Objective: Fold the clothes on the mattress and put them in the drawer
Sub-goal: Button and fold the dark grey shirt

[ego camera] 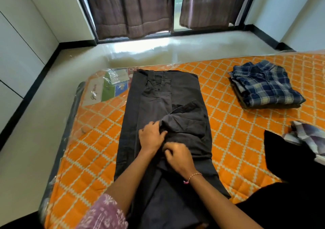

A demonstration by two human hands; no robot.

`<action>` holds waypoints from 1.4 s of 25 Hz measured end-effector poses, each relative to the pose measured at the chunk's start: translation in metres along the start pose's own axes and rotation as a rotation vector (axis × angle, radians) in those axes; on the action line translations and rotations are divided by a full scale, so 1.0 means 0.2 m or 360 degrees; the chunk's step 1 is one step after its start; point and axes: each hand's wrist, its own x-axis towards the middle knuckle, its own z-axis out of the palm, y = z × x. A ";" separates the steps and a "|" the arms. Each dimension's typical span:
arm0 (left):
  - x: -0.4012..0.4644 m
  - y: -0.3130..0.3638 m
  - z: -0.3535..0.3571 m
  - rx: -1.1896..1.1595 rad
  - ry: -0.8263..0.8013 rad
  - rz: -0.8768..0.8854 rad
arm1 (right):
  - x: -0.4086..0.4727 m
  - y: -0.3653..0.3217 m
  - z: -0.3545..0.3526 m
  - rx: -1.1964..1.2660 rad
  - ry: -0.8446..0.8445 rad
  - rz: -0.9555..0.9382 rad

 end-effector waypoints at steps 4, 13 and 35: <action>0.10 -0.05 -0.07 -0.1895 -0.0079 -0.0838 | 0.12 0.08 -0.06 -0.0040 0.0367 0.0436; 0.10 -0.43 -0.09 -0.3123 -0.0166 -0.1189 | 0.38 0.01 0.03 -0.0090 -0.0030 0.0296; 0.41 -0.84 -0.29 -0.3296 -0.0028 -0.1086 | 1.11 -0.54 0.21 0.0445 -0.0499 -0.0047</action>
